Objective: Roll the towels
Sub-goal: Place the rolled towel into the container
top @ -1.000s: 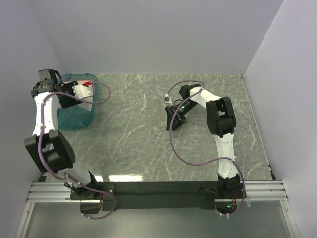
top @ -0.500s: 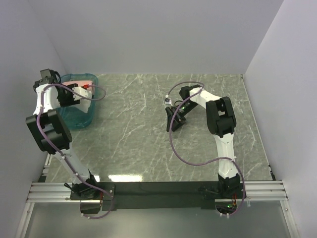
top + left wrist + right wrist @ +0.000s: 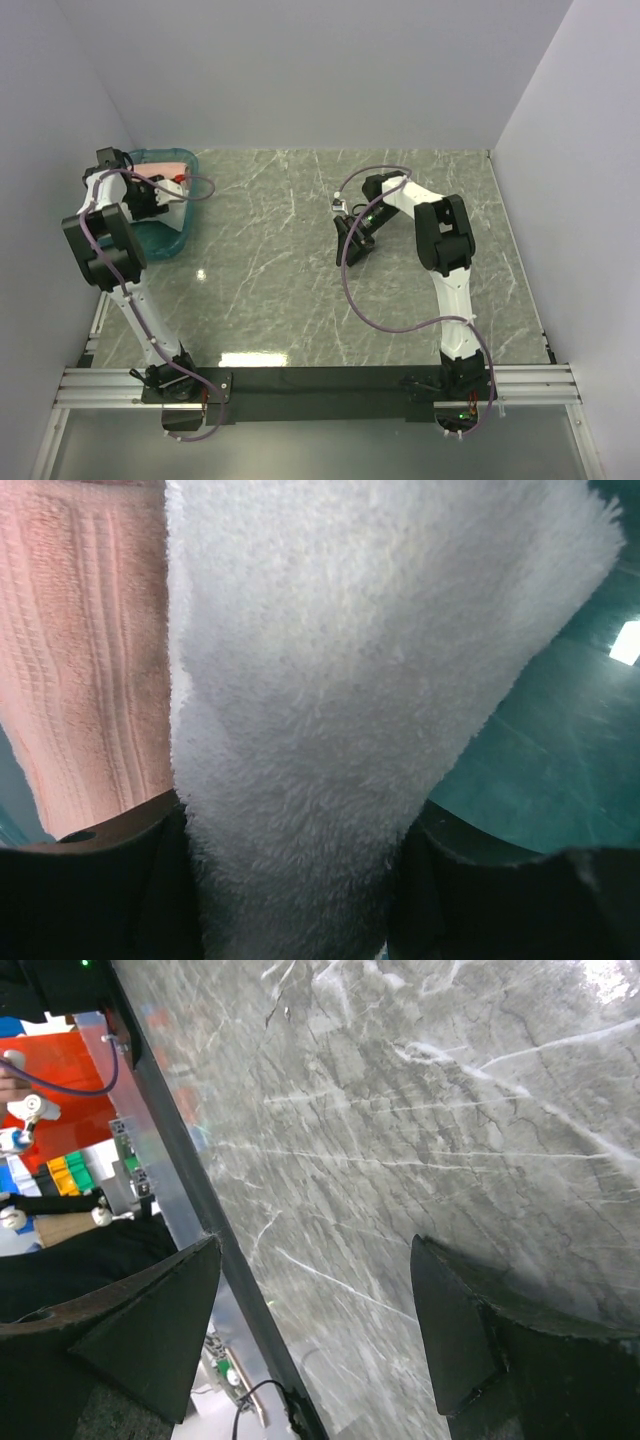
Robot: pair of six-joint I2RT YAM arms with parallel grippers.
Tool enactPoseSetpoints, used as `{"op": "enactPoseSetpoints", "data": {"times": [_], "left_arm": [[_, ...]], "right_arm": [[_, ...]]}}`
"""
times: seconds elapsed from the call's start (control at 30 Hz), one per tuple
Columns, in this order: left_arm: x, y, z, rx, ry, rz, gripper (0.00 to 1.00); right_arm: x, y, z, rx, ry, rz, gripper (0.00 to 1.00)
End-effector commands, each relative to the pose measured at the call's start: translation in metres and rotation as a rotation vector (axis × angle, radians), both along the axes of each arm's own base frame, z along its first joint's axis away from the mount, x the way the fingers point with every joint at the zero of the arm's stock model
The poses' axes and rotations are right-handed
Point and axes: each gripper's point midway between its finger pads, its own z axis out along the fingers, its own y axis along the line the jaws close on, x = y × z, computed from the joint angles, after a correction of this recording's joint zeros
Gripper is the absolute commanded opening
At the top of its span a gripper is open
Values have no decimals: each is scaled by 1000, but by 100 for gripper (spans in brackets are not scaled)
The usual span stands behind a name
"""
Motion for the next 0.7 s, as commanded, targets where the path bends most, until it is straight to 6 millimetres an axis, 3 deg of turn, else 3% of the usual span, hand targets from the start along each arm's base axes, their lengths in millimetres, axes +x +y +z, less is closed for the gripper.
{"op": "enactPoseSetpoints", "data": {"times": [0.0, 0.2, 0.43, 0.53, 0.67], "left_arm": [[31, 2, 23, 14, -129, -4, 4], [51, 10, 19, -2, -161, 42, 5], [49, 16, -5, 31, -135, 44, 13], [42, 18, -16, 46, -100, 43, 25], [30, 15, -23, 50, -65, 20, 60]], "right_arm": [[5, 0, -4, -15, -8, 16, 83], [6, 1, -6, -13, 7, 20, 83], [5, 1, -7, -14, 13, 18, 84], [3, 0, -8, -17, 15, 20, 84], [2, -1, -9, -20, 20, 21, 84]]}}
